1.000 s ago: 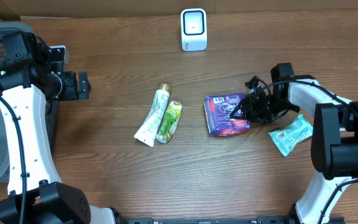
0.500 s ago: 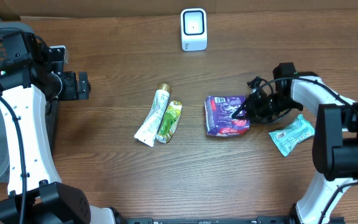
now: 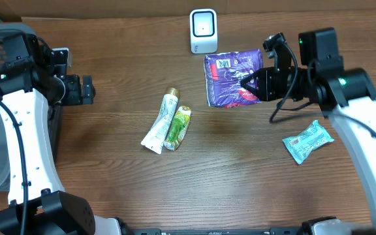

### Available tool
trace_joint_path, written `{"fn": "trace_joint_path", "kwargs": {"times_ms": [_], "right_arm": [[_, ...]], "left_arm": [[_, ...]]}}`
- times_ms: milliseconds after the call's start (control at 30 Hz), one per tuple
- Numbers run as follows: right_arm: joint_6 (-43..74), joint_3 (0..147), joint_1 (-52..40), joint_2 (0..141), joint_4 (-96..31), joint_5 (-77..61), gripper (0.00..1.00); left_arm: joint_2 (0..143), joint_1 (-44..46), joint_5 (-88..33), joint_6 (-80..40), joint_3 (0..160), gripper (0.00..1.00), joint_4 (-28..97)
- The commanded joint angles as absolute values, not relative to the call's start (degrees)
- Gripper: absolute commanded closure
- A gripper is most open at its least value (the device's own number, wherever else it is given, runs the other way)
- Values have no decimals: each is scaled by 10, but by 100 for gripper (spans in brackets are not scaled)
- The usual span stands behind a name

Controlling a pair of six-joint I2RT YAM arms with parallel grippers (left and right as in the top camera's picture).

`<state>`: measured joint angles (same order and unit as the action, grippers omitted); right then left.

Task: Scan the item barcode
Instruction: 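Grasp the purple package with the right gripper and lift it, then hold the purple package's barcode up to the scanner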

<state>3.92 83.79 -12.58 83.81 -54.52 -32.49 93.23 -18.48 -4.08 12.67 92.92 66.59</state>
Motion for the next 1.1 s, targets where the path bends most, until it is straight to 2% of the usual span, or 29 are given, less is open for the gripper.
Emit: {"fn": "trace_joint_path", "kwargs": {"times_ms": [0,167,333,400,500,633,800,900,1067], "right_arm": [[67,851,-138,811,-544,-256,96],[80,851,-151,809,-545,-222,96],[132,867,-173,814,-527,-68,97],[133,923,-179,843,-541,8,97],[115,1096,-185,956,-589,154,96],[57,1214,-218,1067,-576,316,96],[-123,1231,-277,1171,-390,557,96],[-353,1231,-299,1230,-276,577,96],[-558,1231,-312,1306,-98,600,96]], "left_arm": [[926,-187,-43,142,926,0,666],[926,-187,-43,142,926,0,666],[926,-187,-43,142,926,0,666],[926,-187,-43,142,926,0,666],[926,-187,-43,142,926,0,666],[926,-187,-43,142,926,0,666],[926,-187,-43,142,926,0,666],[926,-187,-43,142,926,0,666],[926,-187,-43,142,926,0,666]]}}
